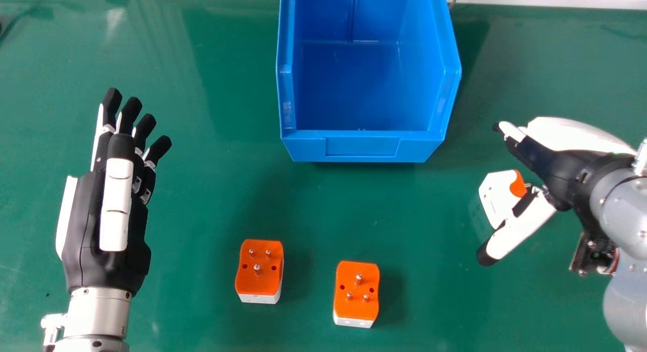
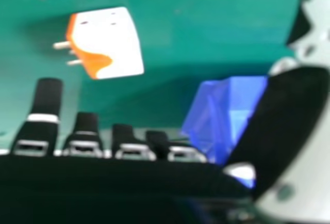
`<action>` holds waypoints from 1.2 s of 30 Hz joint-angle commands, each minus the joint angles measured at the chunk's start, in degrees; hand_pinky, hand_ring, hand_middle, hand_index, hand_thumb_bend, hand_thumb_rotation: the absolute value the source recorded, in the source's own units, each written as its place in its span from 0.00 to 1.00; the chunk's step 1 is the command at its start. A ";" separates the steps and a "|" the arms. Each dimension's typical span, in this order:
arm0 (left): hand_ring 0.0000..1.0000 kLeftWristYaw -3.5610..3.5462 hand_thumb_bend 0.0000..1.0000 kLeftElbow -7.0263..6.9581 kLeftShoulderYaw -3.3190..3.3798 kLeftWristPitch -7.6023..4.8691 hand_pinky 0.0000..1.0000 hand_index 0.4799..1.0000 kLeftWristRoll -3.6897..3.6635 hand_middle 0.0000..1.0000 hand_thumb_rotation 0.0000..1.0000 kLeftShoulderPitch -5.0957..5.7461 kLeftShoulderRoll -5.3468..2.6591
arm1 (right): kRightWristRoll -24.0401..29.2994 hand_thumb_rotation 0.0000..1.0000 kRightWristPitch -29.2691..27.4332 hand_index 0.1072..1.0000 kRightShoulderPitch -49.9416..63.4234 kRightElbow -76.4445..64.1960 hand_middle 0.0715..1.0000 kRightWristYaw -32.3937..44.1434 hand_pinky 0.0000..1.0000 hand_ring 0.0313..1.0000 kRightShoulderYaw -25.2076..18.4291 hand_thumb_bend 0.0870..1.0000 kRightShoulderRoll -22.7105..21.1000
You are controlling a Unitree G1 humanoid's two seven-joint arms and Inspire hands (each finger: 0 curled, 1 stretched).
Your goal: Pick all objects and put in blue box
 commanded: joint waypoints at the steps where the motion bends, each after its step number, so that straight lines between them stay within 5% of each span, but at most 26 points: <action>1: 0.97 -0.22 0.71 -0.61 0.53 -0.87 0.93 0.99 -0.18 0.99 0.83 -0.15 0.58 | 1.07 0.24 0.21 1.00 -0.40 0.49 1.00 -2.24 0.75 0.96 0.04 1.00 -0.52; 36: 0.97 -0.12 0.71 -0.52 0.60 -0.99 0.93 0.99 -0.04 0.99 0.83 -0.12 0.47 | 14.92 0.18 0.32 1.00 -0.15 18.75 1.00 -24.43 0.78 0.97 4.34 1.00 -5.88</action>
